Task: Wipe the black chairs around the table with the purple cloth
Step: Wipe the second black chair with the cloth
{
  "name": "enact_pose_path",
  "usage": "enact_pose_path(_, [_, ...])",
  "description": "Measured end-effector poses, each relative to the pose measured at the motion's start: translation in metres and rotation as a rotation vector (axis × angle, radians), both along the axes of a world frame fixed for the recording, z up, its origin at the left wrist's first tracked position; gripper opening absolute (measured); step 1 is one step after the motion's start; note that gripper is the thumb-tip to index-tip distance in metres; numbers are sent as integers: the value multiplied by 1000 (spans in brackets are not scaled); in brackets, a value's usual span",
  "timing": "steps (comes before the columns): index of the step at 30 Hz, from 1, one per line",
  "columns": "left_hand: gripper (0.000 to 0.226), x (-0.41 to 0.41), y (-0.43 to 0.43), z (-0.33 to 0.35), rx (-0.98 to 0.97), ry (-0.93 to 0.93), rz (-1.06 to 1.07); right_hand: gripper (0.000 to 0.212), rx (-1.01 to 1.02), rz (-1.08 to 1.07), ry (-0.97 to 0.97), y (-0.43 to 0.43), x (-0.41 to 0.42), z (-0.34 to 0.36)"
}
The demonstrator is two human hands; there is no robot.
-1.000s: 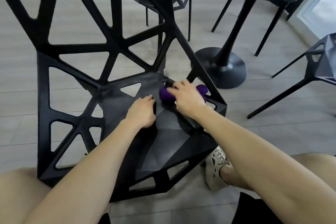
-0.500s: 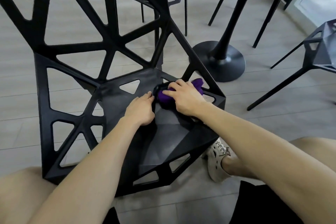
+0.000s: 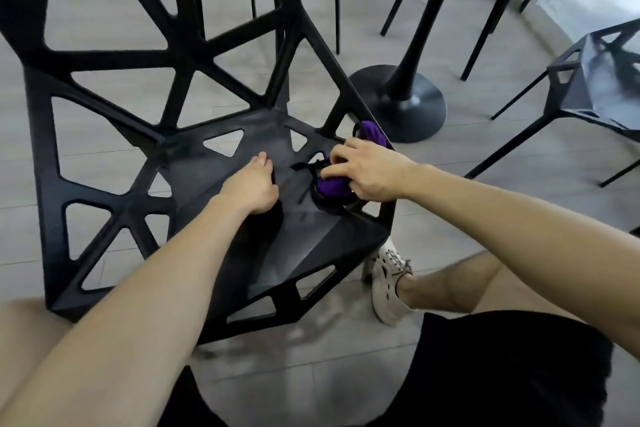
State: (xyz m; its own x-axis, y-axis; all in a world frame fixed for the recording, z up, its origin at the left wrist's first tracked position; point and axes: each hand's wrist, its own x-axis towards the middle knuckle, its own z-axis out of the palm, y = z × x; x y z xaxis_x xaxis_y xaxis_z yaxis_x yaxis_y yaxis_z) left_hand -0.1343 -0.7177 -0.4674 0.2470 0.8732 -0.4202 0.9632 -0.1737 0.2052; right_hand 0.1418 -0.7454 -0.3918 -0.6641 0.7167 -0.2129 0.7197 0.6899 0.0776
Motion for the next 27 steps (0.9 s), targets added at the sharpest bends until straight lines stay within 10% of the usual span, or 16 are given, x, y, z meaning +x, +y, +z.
enact_pose_path(18, [65,-1,6,12,59,64,-2,60,-103,-272,386,-142,48,-25])
enact_pose_path(27, [44,-38,4,26,110,-194,73,58,17,-384,634,4,-53,15])
